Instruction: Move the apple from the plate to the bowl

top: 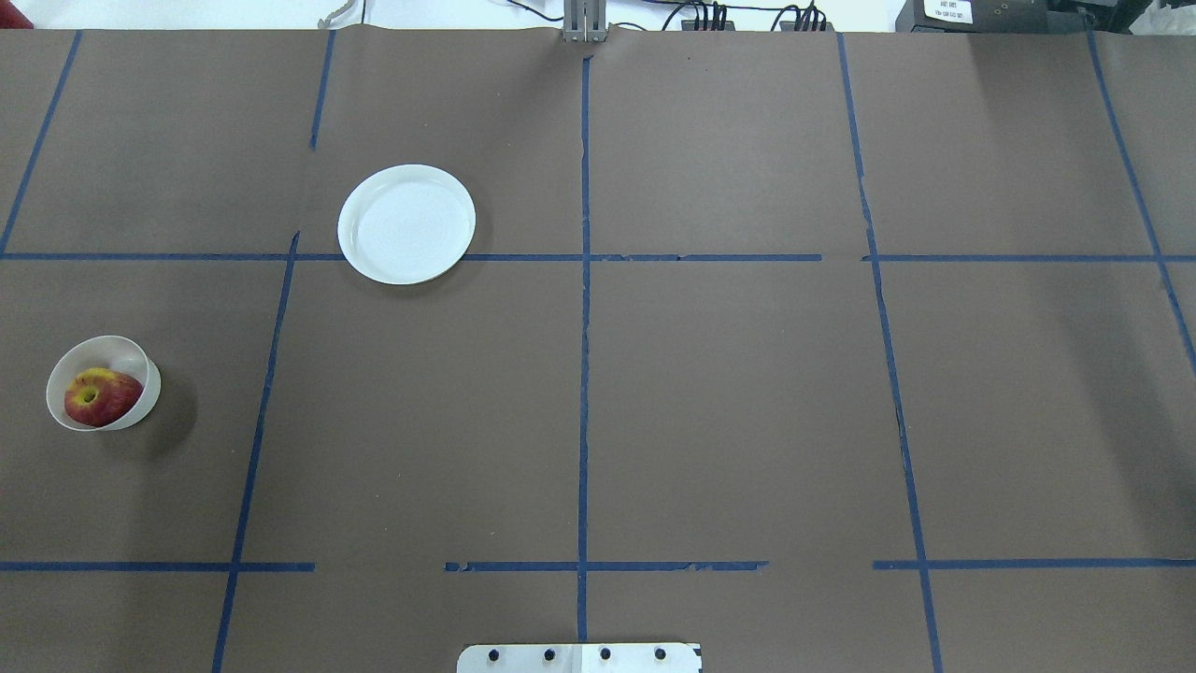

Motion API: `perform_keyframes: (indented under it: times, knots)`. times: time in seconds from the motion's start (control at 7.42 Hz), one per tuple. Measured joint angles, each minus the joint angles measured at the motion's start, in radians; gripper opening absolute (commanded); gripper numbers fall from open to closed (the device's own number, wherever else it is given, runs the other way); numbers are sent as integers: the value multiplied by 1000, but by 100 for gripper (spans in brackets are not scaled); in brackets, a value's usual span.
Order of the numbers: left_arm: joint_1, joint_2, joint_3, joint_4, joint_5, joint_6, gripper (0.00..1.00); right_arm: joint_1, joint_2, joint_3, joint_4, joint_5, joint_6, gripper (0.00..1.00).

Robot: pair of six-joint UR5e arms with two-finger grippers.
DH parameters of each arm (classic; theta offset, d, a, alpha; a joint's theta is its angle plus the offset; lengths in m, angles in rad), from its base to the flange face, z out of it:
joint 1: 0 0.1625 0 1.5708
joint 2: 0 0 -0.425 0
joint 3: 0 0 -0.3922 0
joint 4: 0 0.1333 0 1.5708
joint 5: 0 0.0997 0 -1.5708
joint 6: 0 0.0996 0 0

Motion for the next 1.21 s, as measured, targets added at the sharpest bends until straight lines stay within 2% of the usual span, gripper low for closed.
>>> perform_keyframes:
  times: [0.4,0.81,1.21]
  knots:
    - [4,-23,9,-30,7,1,100,0,0,1,0,0,-1,100]
    - [16,-35,-39,124,9,12,100,0,0,1,0,0,0,100]
    - [21,-50,-20,118,8,23,100,0,0,1,0,0,0,100]
